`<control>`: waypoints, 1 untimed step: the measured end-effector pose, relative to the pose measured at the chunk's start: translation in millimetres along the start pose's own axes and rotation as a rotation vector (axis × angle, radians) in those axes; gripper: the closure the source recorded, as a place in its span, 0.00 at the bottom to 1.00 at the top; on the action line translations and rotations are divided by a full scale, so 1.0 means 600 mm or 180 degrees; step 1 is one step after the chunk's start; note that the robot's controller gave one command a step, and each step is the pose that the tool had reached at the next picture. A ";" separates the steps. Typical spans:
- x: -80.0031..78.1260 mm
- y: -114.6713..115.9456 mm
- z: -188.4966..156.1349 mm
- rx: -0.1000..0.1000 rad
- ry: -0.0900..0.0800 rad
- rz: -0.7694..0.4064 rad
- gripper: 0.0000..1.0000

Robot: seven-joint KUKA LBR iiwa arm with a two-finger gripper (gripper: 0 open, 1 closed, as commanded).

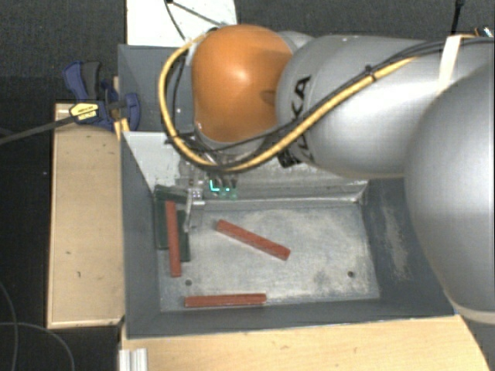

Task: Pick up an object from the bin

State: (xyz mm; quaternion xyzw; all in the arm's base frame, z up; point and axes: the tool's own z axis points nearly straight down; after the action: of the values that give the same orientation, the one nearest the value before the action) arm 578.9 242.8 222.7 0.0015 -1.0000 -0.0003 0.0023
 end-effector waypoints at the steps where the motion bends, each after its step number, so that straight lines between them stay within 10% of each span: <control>1: -0.009 -0.076 0.175 0.0010 0.0002 -0.0062 0.00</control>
Offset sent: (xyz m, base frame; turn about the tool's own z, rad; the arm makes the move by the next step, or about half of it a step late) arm 0.0058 -0.0429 -0.1007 -0.0222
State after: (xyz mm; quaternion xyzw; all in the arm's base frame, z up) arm 583.7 197.4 117.6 0.0112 -0.9999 0.0013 0.0027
